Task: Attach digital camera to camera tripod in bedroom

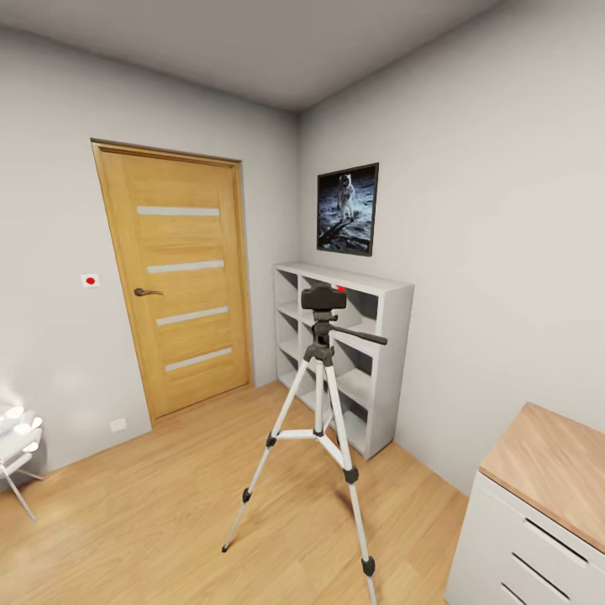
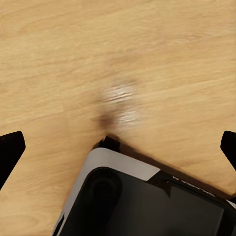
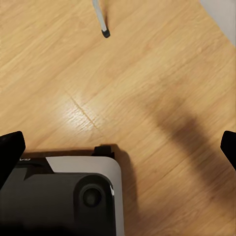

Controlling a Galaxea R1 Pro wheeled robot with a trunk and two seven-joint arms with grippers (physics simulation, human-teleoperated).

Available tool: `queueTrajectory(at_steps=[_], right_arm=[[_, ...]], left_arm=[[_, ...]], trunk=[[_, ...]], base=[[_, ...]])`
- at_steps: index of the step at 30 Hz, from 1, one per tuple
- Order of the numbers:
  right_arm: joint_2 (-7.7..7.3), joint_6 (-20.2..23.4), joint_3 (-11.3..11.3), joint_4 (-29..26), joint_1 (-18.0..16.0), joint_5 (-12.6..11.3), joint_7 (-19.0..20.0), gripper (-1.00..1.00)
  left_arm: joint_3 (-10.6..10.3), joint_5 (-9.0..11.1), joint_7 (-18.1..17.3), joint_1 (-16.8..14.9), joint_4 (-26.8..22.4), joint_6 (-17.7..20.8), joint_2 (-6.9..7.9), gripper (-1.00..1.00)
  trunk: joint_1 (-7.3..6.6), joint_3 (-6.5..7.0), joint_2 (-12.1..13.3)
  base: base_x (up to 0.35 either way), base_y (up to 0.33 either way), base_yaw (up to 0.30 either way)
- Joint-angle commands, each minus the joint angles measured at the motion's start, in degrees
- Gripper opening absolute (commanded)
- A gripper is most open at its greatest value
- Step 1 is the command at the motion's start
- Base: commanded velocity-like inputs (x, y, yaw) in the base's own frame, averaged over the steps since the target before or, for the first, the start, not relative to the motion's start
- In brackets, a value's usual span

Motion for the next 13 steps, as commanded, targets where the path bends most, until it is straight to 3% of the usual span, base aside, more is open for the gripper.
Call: queueTrajectory(at_steps=[1, 13], right_arm=[[-0.01, -0.34, 0.47, 0.19, -0.06, -0.61, 0.3, 1.0], [-0.07, -0.36, 0.47, 0.19, -0.06, -0.61, 0.37, 1.0]], left_arm=[[-0.48, 0.41, 0.21, 0.0, -0.04, 0.01, 0.01, 1.0], [-0.48, 0.41, 0.21, 0.0, -0.04, 0.01, 0.01, 1.0]], trunk=[[0.02, -0.02, -0.04], [0.02, -0.01, -0.04]], base=[[0.0, 0.0, 0.005], [0.0, 0.0, 0.001]])
